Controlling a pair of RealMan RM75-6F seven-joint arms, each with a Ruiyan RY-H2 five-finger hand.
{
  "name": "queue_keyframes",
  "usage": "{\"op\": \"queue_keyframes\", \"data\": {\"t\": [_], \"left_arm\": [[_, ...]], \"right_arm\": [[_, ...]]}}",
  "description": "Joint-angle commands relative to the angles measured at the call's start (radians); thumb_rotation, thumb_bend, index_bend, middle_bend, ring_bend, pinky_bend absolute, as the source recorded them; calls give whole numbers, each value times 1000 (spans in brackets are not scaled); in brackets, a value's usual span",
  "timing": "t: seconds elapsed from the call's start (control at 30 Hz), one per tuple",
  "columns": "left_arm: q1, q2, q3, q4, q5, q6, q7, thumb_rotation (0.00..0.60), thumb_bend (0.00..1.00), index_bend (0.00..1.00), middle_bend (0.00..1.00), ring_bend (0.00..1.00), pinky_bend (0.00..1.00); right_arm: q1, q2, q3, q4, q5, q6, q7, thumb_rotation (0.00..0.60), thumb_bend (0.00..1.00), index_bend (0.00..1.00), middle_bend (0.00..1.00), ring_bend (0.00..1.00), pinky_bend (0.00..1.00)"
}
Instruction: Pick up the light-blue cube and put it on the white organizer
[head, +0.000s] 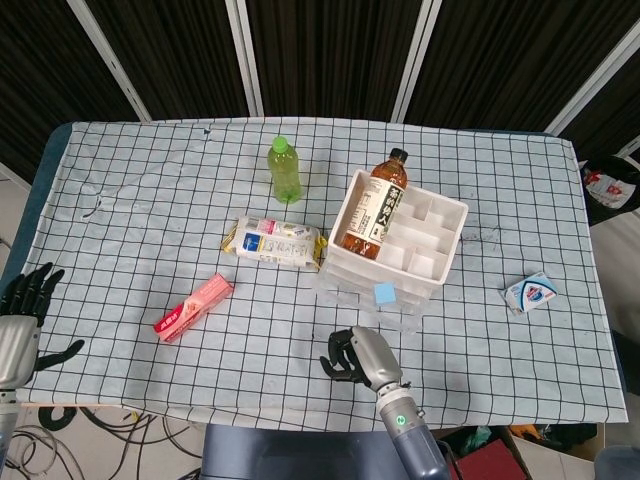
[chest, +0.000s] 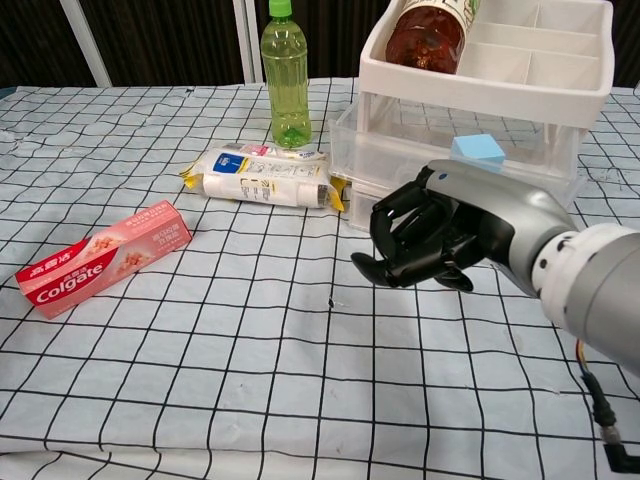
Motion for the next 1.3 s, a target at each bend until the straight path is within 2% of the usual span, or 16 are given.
{"op": "queue_keyframes", "data": {"t": [0.03, 0.33, 0.6, 1.3], "left_arm": [[-1, 0, -2, 0, -3, -2, 0, 600, 37, 0, 0, 0, 0], [-2, 0, -7, -3, -11, -3, -2, 600, 37, 0, 0, 0, 0], [-2, 2, -8, -5, -15, -5, -6, 600, 37, 0, 0, 0, 0], [-2, 3, -7, -8, -17, -7, -5, 600, 37, 0, 0, 0, 0]], "right_arm": [[16, -21, 26, 28, 25, -6, 11, 600, 354, 768, 861, 907, 885], [64, -63, 109, 93, 96, -12, 12, 600, 355, 768, 861, 907, 885], [88, -84, 161, 144, 139, -3, 26, 600, 357, 768, 861, 907, 885], [136, -98, 265, 227, 242, 23, 45, 600, 359, 768, 861, 907, 885]]}}
